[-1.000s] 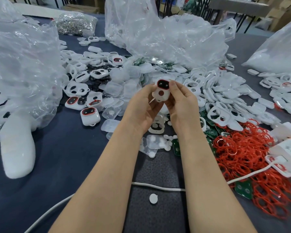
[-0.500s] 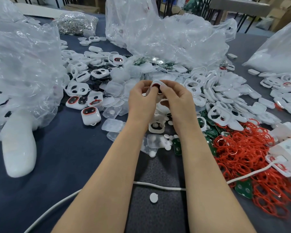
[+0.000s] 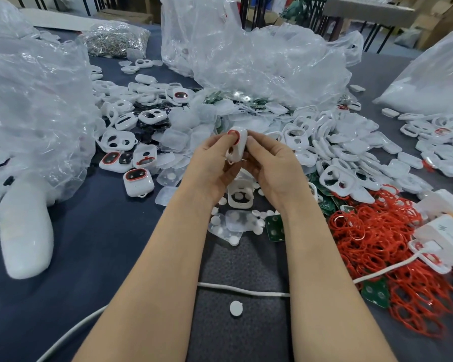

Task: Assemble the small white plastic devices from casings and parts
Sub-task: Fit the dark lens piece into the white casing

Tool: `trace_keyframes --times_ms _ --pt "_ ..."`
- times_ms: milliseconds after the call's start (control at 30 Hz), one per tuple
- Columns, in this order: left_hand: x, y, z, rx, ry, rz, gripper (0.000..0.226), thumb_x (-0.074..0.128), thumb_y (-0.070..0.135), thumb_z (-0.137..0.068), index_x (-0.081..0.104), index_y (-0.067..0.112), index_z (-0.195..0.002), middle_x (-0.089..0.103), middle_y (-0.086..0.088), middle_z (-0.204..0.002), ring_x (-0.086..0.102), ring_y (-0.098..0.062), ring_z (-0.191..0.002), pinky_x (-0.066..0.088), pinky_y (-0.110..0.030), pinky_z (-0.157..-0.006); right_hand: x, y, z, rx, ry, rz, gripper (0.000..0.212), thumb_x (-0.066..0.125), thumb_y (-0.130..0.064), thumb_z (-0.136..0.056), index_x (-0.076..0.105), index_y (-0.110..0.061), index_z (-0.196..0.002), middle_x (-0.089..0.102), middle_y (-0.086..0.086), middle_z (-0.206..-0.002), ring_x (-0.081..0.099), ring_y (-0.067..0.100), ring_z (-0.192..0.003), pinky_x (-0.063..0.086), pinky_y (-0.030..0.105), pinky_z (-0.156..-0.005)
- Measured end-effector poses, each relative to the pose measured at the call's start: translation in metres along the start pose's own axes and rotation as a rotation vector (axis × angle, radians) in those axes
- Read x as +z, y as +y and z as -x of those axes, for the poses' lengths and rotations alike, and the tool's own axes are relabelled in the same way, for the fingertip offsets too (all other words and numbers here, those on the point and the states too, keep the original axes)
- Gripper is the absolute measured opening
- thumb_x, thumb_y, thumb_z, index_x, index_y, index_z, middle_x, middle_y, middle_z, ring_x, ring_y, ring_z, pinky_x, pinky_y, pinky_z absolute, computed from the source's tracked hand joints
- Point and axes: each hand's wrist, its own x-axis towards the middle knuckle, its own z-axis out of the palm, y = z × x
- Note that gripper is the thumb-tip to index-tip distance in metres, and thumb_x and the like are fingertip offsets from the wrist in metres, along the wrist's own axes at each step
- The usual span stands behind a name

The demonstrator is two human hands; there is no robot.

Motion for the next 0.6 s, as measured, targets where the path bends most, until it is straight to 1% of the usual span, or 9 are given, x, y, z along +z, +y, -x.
trace_keyframes --times_ms 100,133,200,267,333,433,500,567,600 --pt "-0.001 0.0 -0.001 -0.003 -0.001 -0.019 0.005 0.06 0.015 -0.093 0.059 0.017 -0.089 0.062 0.0 -0.076 0.058 -0.006 -0.057 0.048 -0.015 -0.047 -0.003 0.001 0.0 -0.031 -0.024 0.171 0.022 0.061 -0.005 -0.09 0.067 -0.013 -0.109 0.073 0.012 -0.094 0.07 0.02 -0.088 0.056 0.028 -0.083" --pt "-0.002 -0.001 -0.001 0.006 -0.008 -0.027 0.005 0.061 0.014 -0.092 0.059 0.017 -0.089 0.063 -0.001 -0.078 0.06 -0.007 -0.06 0.049 -0.016 -0.048 -0.003 0.001 0.0 -0.037 -0.018 0.22 0.024 0.063 -0.004 -0.088 0.068 -0.014 -0.109 0.073 0.013 -0.096 0.07 0.021 -0.09 0.056 0.029 -0.085" --pt "-0.002 -0.002 -0.003 0.064 0.008 -0.09 0.006 0.062 0.013 -0.092 0.058 0.016 -0.089 0.064 -0.002 -0.082 0.062 -0.009 -0.065 0.052 -0.019 -0.052 -0.003 0.001 0.0 -0.03 0.04 0.244 0.025 0.064 -0.003 -0.085 0.069 -0.014 -0.107 0.072 0.016 -0.097 0.071 0.023 -0.09 0.057 0.031 -0.084" --pt "-0.001 -0.005 -0.004 0.165 0.082 -0.213 0.006 0.063 0.014 -0.091 0.057 0.014 -0.09 0.064 -0.002 -0.082 0.062 -0.011 -0.069 0.055 -0.022 -0.057 -0.001 0.002 0.0 -0.031 0.161 0.237 0.022 0.062 -0.001 -0.087 0.069 -0.01 -0.105 0.071 0.016 -0.095 0.071 0.025 -0.087 0.058 0.033 -0.083" --pt "-0.001 -0.007 -0.006 0.246 0.175 -0.313 0.011 0.065 0.017 -0.09 0.056 0.012 -0.093 0.061 -0.004 -0.085 0.061 -0.016 -0.075 0.056 -0.028 -0.065 0.0 0.002 -0.001 -0.032 0.271 0.152 0.017 0.059 0.002 -0.089 0.068 -0.009 -0.1 0.07 0.009 -0.085 0.07 0.019 -0.077 0.058 0.029 -0.078" --pt "0.0 -0.009 -0.006 0.307 0.237 -0.411 0.023 0.066 0.021 -0.088 0.057 0.006 -0.103 0.064 -0.011 -0.098 0.063 -0.026 -0.089 0.056 -0.041 -0.081 0.003 0.001 -0.001 -0.043 0.331 0.054 0.013 0.059 0.001 -0.09 0.065 -0.011 -0.09 0.067 0.003 -0.077 0.068 0.01 -0.068 0.056 0.022 -0.07" --pt "0.001 -0.01 -0.006 0.342 0.248 -0.462 0.024 0.067 0.023 -0.087 0.058 0.006 -0.102 0.064 -0.014 -0.1 0.064 -0.028 -0.093 0.057 -0.04 -0.079 0.004 0.002 -0.001 -0.04 0.345 0.08 0.009 0.06 -0.003 -0.091 0.066 -0.01 -0.091 0.068 0.003 -0.077 0.068 0.007 -0.066 0.056 0.021 -0.069" --pt "0.001 -0.011 -0.006 0.37 0.237 -0.482 0.02 0.066 0.022 -0.087 0.057 0.008 -0.098 0.063 -0.012 -0.096 0.064 -0.026 -0.089 0.059 -0.032 -0.068 0.005 0.002 -0.002 -0.043 0.349 0.122 0.008 0.06 -0.007 -0.092 0.068 -0.01 -0.093 0.069 0.002 -0.078 0.067 0.004 -0.067 0.056 0.02 -0.07" --pt "0.001 -0.011 -0.006 0.381 0.234 -0.49 0.018 0.065 0.021 -0.087 0.056 0.008 -0.096 0.062 -0.012 -0.095 0.064 -0.026 -0.088 0.059 -0.032 -0.067 0.006 0.002 -0.002 -0.045 0.343 0.129 0.008 0.06 -0.01 -0.092 0.068 -0.009 -0.094 0.069 0.001 -0.079 0.067 0.005 -0.068 0.056 0.02 -0.07"
